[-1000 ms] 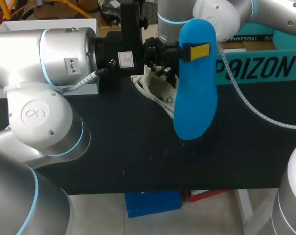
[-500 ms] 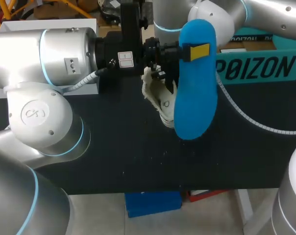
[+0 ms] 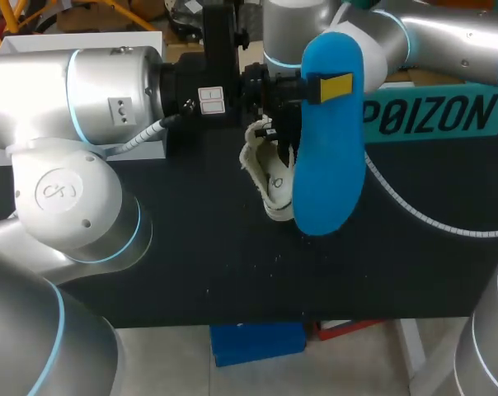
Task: Take the shoe out of the shoebox, open the shoe tongue, remove and reinsert the insole, then place the shoe into the shoebox
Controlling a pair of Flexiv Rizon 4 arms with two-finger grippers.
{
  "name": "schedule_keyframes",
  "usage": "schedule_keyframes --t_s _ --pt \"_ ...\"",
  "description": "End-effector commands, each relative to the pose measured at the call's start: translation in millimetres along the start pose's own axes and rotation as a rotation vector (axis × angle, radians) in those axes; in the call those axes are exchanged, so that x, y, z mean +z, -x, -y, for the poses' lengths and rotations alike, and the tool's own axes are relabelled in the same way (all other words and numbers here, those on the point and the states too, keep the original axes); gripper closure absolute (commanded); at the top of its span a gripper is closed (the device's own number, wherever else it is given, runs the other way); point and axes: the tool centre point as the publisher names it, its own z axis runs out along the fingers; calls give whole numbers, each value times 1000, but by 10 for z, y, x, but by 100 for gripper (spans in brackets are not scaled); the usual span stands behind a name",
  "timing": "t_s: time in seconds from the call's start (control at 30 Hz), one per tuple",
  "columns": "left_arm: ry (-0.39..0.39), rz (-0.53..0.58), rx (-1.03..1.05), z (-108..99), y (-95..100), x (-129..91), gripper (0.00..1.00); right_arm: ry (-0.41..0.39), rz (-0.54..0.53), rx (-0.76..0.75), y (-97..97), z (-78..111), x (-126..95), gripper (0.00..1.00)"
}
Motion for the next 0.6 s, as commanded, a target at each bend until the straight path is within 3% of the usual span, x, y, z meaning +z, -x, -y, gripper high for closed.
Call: schedule_keyframes --t_s 0.03,0.27,0.3,0.33,0.43,0.6 --pt "1 5 -1 -6 -9 9 100 -10 -36 24 16 -40 104 100" --pt "1 5 -1 -6 -9 9 100 -23 -58 94 62 -39 203 100" --pt "1 5 -1 -6 -9 9 100 -26 -65 98 69 -22 211 73" --pt "1 5 -1 -6 -9 9 100 -27 -71 107 78 -4 204 0" --pt "1 5 -1 -6 -9 9 100 -1 -119 151 129 66 96 0" --pt "1 5 -1 -6 -9 9 100 69 -313 193 197 197 -236 0"
